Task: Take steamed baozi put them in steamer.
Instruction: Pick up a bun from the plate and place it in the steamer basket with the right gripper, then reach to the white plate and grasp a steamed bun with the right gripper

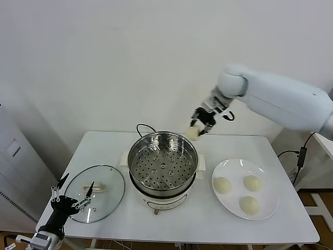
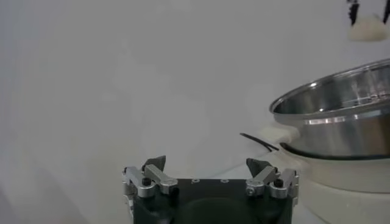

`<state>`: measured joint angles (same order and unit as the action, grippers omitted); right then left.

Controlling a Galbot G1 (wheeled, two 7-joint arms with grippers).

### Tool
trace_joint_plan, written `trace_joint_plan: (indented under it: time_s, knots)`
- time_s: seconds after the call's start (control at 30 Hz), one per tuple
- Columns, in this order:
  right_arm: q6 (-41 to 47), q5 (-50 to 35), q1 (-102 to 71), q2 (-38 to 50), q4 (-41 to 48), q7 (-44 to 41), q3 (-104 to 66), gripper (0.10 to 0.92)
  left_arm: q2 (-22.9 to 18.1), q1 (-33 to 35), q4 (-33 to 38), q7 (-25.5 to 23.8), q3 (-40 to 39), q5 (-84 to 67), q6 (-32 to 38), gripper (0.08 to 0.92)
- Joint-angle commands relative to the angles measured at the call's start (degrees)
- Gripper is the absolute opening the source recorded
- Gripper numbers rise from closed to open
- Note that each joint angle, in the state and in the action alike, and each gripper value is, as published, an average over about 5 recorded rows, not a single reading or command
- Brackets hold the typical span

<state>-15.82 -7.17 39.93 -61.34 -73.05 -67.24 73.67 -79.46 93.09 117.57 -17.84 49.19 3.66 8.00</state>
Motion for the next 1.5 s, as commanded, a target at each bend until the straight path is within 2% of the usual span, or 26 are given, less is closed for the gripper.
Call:
trace_joint_plan:
  time_s: [0.03, 0.2, 0.37, 0.63, 0.73, 0.9, 1.03, 1.17, 1.3, 1.37, 1.5]
  knots:
    - [-8.6, 12.79, -5.35, -11.2, -0.61, -2.15, 0.23, 0.45, 0.22, 0.27, 0.3, -0.1, 0.36, -0.78, 0.06, 0.823]
    - [-13.42, 23.42, -11.84, -13.66, 3.48, -2.1, -4.33, 0.45, 0.7, 0.54, 0.33, -0.16, 0.69, -1.32, 0.13, 0.823]
    - [-17.22, 30.46, -16.18, -16.26, 8.01, -1.11, -8.93, 0.45, 1.51, 0.89, 0.43, -0.22, 1.58, -1.98, 0.22, 0.823]
    - [-19.41, 34.1, -18.55, -19.33, 12.73, -1.07, -11.04, 0.457, 1.71, 1.33, 0.25, -0.31, 1.99, -2.65, 0.67, 0.823]
    - [-19.61, 34.22, -18.76, -19.59, 13.28, -0.34, -11.22, 0.5, 1.77, 1.27, 0.1, -0.33, 2.02, -2.69, 0.76, 0.823]
    - [-19.56, 32.68, -17.74, -19.31, 13.59, 0.47, -12.45, 0.64, 1.92, 0.94, 0.12, -0.32, 2.02, -2.64, 0.65, 0.823]
    - [-16.36, 25.89, -14.46, -17.59, 13.02, 0.27, -14.04, 0.75, 1.61, 0.69, 0.07, -0.32, 1.82, -2.49, 0.68, 0.823]
    - [-2.38, 7.25, -7.32, -13.0, 11.87, 2.48, -10.37, 0.815, 1.31, 1.13, 0.26, -0.34, 1.73, -2.51, 0.9, 0.823]
    - [17.09, -15.75, 3.33, -5.53, 10.48, 4.49, 1.65, 0.822, 1.28, 1.04, 0.46, -0.28, 1.7, -2.45, 0.96, 0.823]
    - [22.92, -24.68, 8.17, -2.02, 11.56, 3.04, 8.17, 0.823, 1.14, 1.1, 0.89, -0.23, 1.67, -2.5, 0.88, 0.823]
    - [26.46, -28.95, 11.36, 5.1, 14.38, -1.06, 16.2, 0.823, 0.76, 1.36, 2.04, -0.19, 1.33, -2.6, 0.62, 0.823]
